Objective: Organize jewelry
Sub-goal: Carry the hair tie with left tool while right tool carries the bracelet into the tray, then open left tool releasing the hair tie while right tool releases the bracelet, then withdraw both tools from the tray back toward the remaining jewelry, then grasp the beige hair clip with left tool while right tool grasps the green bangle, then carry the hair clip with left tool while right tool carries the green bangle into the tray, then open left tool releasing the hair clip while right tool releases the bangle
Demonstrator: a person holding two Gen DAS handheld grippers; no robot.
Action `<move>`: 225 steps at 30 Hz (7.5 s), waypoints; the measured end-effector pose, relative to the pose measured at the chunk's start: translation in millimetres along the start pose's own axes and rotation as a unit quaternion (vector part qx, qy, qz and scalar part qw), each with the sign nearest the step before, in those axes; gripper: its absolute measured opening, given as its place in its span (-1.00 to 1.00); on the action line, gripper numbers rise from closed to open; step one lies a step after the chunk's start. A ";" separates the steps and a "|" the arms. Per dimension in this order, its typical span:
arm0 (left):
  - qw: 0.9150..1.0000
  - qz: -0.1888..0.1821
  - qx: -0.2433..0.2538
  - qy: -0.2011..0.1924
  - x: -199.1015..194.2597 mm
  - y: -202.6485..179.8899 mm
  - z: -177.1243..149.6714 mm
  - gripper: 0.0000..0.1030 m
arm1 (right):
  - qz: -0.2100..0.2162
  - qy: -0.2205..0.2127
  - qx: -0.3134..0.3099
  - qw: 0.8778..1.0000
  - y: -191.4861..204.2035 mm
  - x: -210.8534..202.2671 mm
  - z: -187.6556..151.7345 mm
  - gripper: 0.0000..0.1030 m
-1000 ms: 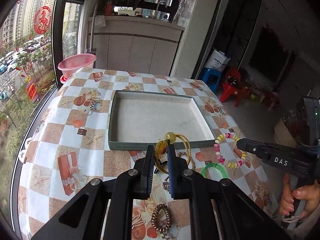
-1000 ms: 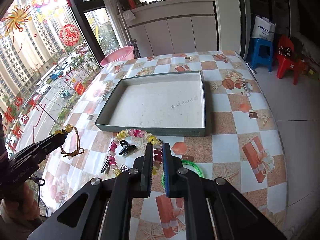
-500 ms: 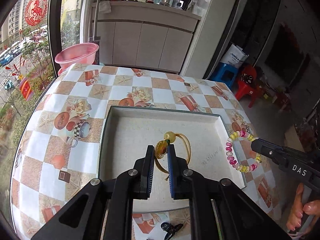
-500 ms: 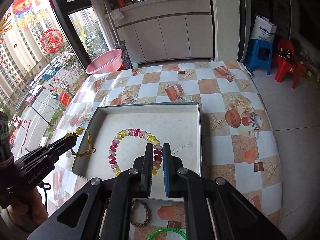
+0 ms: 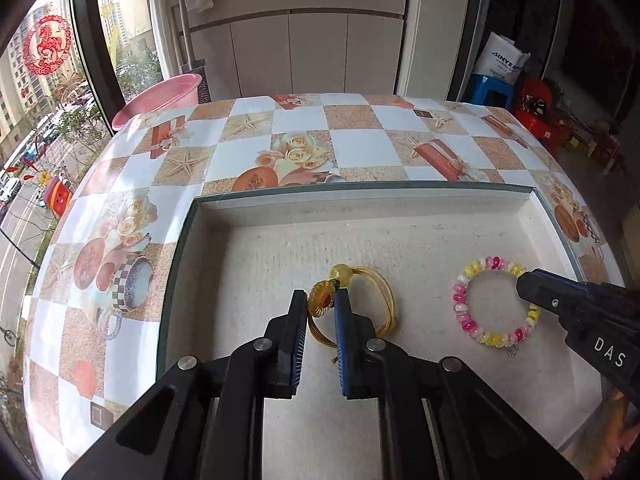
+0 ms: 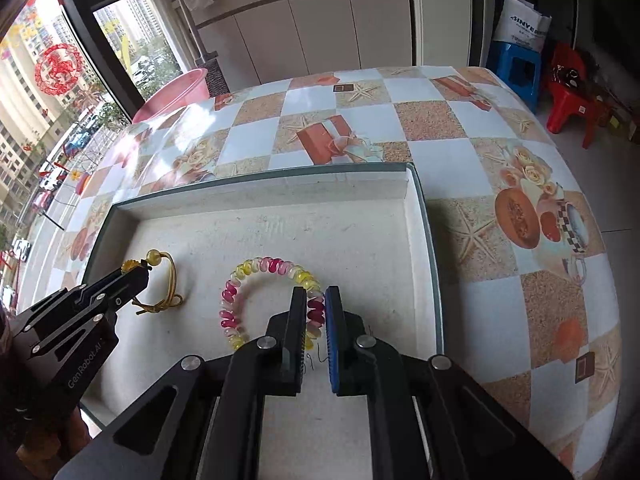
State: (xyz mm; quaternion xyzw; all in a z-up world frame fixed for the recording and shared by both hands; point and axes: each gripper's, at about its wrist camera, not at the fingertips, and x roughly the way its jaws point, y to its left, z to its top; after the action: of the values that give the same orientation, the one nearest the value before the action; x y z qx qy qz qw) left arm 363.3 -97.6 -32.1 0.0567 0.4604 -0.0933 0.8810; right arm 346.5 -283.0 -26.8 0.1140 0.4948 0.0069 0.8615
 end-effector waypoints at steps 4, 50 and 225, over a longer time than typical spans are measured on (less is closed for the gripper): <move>0.999 0.025 0.026 0.007 5.9 -8.5 0.7 -0.51 | 0.001 0.001 0.005 1.000 -2.2 7.0 -2.1 -0.80; 0.995 0.003 -0.023 -0.095 -196.2 37.1 -126.5 1.00 | 0.092 -0.095 0.009 0.991 17.0 -171.2 -83.7 1.00; 1.000 0.010 0.021 -0.006 -30.0 -1.9 -3.4 -0.38 | 0.150 -0.017 0.051 0.987 2.5 -21.3 6.9 0.20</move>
State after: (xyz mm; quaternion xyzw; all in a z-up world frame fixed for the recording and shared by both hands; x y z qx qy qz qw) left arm 343.4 -95.4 -9.4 0.0797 0.4522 -0.0944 0.8833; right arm 341.7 -284.5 -4.8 0.2307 0.4573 0.1086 0.8520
